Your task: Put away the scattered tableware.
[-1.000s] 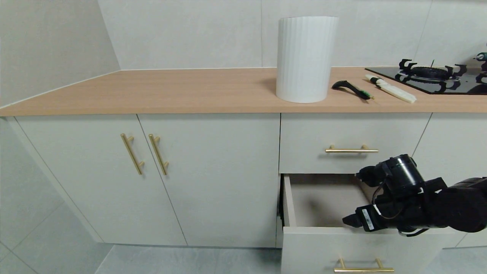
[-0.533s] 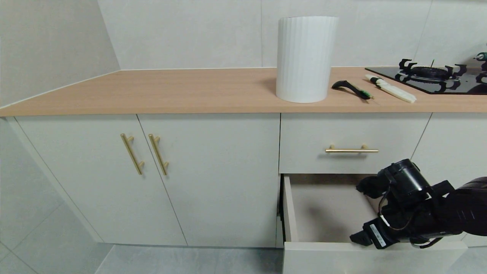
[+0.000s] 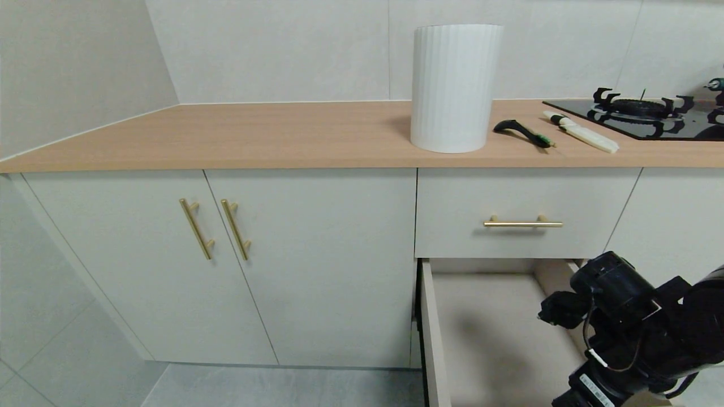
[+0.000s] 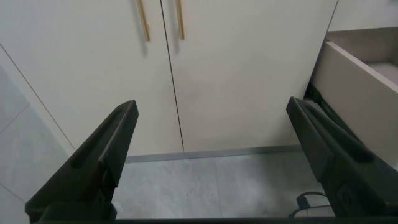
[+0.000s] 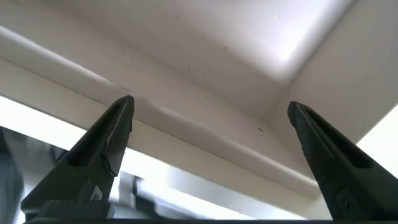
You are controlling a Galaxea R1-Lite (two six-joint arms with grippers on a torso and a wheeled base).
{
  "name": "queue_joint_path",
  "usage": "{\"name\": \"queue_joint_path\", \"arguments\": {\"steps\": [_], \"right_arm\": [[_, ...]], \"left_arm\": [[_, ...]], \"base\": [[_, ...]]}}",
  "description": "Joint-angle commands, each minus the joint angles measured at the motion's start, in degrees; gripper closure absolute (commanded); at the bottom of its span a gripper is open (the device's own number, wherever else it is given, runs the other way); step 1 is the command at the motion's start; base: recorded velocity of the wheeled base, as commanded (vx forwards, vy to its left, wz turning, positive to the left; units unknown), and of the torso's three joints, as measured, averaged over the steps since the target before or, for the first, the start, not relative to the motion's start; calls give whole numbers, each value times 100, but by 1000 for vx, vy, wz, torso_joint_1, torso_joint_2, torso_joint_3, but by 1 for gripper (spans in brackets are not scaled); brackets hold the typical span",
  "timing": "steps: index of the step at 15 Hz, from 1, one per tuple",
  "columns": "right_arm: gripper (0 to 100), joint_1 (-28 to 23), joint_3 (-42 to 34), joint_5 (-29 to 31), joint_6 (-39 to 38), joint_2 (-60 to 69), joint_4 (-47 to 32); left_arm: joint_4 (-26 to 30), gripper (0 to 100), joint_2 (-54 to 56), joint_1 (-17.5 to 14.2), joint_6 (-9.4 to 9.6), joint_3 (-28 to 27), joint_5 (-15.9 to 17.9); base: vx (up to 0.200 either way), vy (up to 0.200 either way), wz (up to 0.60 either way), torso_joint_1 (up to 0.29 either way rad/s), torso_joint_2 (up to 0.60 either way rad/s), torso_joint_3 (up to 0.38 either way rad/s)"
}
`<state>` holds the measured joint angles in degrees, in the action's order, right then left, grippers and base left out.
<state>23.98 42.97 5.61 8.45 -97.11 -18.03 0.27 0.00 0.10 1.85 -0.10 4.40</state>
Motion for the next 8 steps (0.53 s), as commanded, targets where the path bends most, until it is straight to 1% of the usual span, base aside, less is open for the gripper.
{"name": "queue_joint_path", "arguments": {"steps": [1,7,8], "right_arm": [[0,151,1,2,25,122,-87],[0,186,27,11,8,131,-95],[0,169,212,28,-159,149,-60]], "left_arm": [[0,0,-9,-1,-1,1,-1],[0,0,-9,-1,-1,1,-1],[0,0,-9,-1,-1,1,-1]], "base": [[0,0,0,0,0,0],[0,0,0,0,0,0],[0,0,0,0,0,0]]}}
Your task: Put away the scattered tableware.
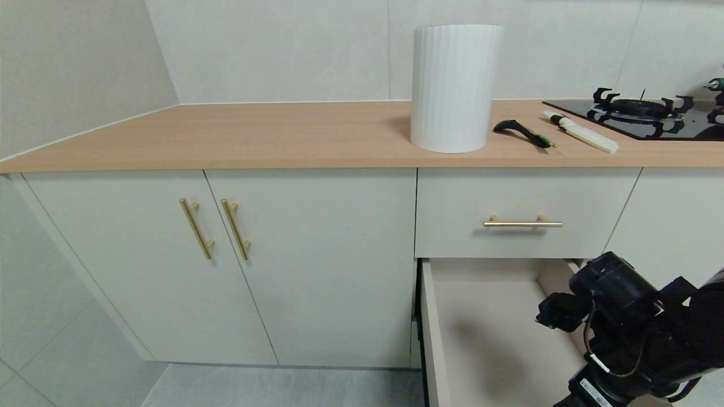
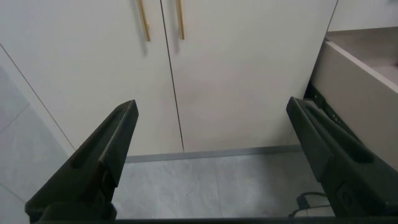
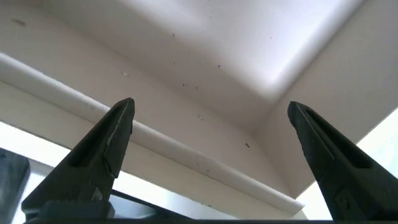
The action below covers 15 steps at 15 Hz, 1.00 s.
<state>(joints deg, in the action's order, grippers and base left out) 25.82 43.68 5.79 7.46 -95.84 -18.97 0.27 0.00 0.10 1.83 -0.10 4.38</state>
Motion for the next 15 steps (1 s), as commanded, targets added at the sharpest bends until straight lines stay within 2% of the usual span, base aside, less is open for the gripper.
{"name": "queue_joint_path", "arguments": {"steps": [1,2,3,7,10,15], "right_arm": [[0,-16,334,1,-482,57,148],[0,-7,607,-17,-1300,127,332],[0,-16,695,1,-1722,189,403],[0,-121,923,54,-1818,338,570],[0,-200,853,54,-1818,408,1009],[0,-200,783,150,-1810,400,1018]], "left_arm": [[0,0,-9,-1,2,1,2],[0,0,-9,-1,2,1,2],[0,0,-9,-1,2,1,2],[0,0,-9,-1,2,1,2],[0,0,-9,-1,2,1,2],[0,0,-9,-1,2,1,2]], "base": [[0,0,0,0,0,0],[0,0,0,0,0,0],[0,0,0,0,0,0],[0,0,0,0,0,0],[0,0,0,0,0,0],[0,0,0,5,-37,-33]]}}
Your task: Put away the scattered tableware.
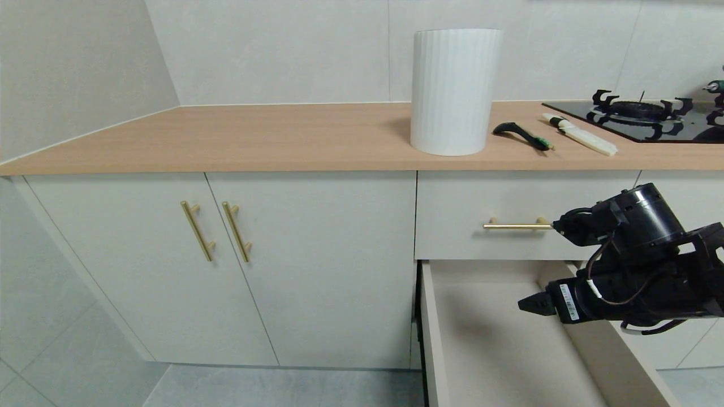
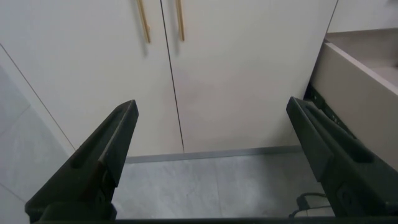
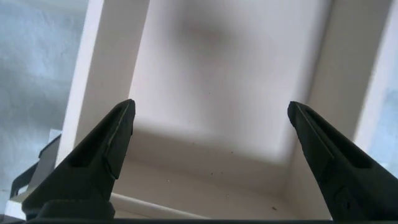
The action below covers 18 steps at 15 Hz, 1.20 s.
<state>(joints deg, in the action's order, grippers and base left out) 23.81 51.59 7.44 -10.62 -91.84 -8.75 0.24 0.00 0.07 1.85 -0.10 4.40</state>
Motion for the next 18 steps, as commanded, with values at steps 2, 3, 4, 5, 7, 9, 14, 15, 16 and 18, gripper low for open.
{"name": "queue_joint_path", "arguments": {"steps": [2,3,4,5,7,9,14,15,16,18], "right_arm": [[0,1,-17,21,-2,0,-4],[0,1,-17,30,-2,0,-4],[0,1,-17,30,-2,0,-4],[0,1,-17,30,-2,-9,-4],[0,1,-17,74,-2,-27,-4],[0,1,-9,91,-2,-35,-4],[0,1,-17,100,-2,-35,5],[0,1,-9,100,-2,-27,84],[0,1,-9,126,-2,17,313],[0,-25,70,153,33,-9,761]], "left_arm": [[2,0,-9,1,-1,1,-1],[2,0,-9,1,-1,1,-1],[2,0,-9,1,-1,1,-1],[2,0,-9,1,-1,1,-1],[2,0,-9,1,-1,1,-1],[2,0,-9,1,-1,1,-1],[2,0,-9,1,-1,1,-1],[2,0,-9,1,-1,1,-1],[2,0,-9,1,-1,1,-1],[2,0,-9,1,-1,1,-1]], "base": [[0,0,0,71,-261,-268],[0,0,0,100,-207,-305],[0,0,0,134,-456,-325],[0,0,0,129,-564,-320],[0,0,0,127,-510,-300],[0,0,0,161,-466,-305],[0,0,0,179,-476,-295],[0,0,0,183,-486,-295],[0,0,0,139,-344,-203],[0,0,0,58,-142,-85]]}}
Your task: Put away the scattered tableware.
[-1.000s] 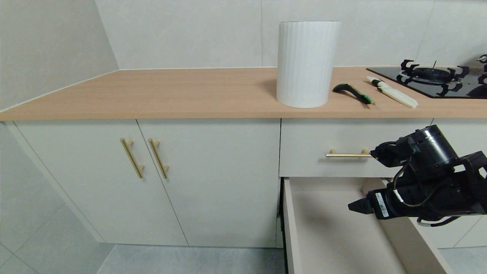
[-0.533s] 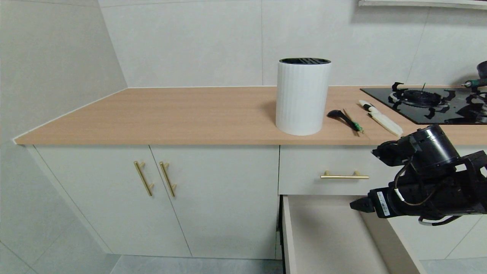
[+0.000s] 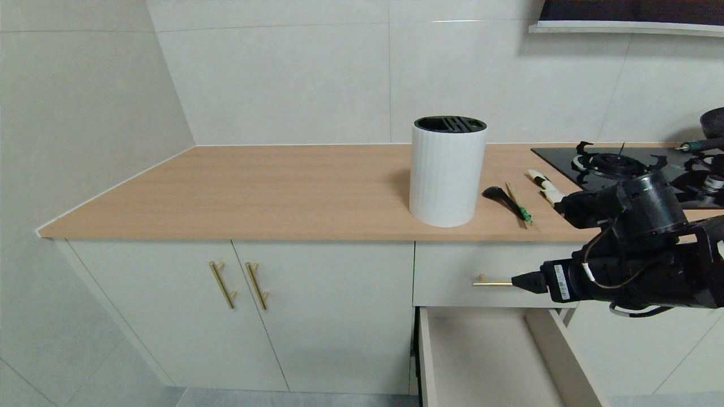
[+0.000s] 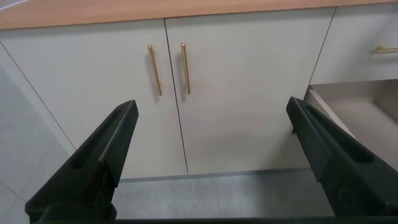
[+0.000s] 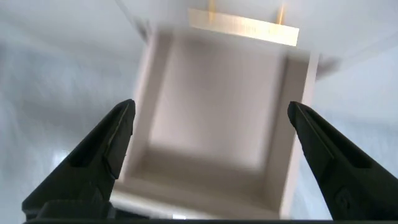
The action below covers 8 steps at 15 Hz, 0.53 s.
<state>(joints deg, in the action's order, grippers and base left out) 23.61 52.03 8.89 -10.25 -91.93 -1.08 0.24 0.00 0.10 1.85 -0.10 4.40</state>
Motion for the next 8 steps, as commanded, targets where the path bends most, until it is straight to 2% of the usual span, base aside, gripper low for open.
{"name": "queue_joint_path", "arguments": {"steps": [1,3,4,5,8], "right_arm": [[0,-190,466,-10,129,-132,258],[0,-305,1310,43,181,-537,47],[0,-305,1310,43,181,-537,47],[0,-428,1907,69,164,-862,-155],[0,-480,2215,465,146,-1196,-120]], "left_arm": [[2,0,-9,-1,-10,1,-1],[2,0,-9,-1,-10,1,-1],[2,0,-9,-1,-10,1,-1],[2,0,-9,-1,-10,1,-1],[2,0,-9,-1,-10,1,-1]], "base": [[0,0,0,22,-66,-32],[0,0,0,0,0,0],[0,0,0,0,0,0],[0,0,0,0,0,0],[0,0,0,0,0,0]]}}
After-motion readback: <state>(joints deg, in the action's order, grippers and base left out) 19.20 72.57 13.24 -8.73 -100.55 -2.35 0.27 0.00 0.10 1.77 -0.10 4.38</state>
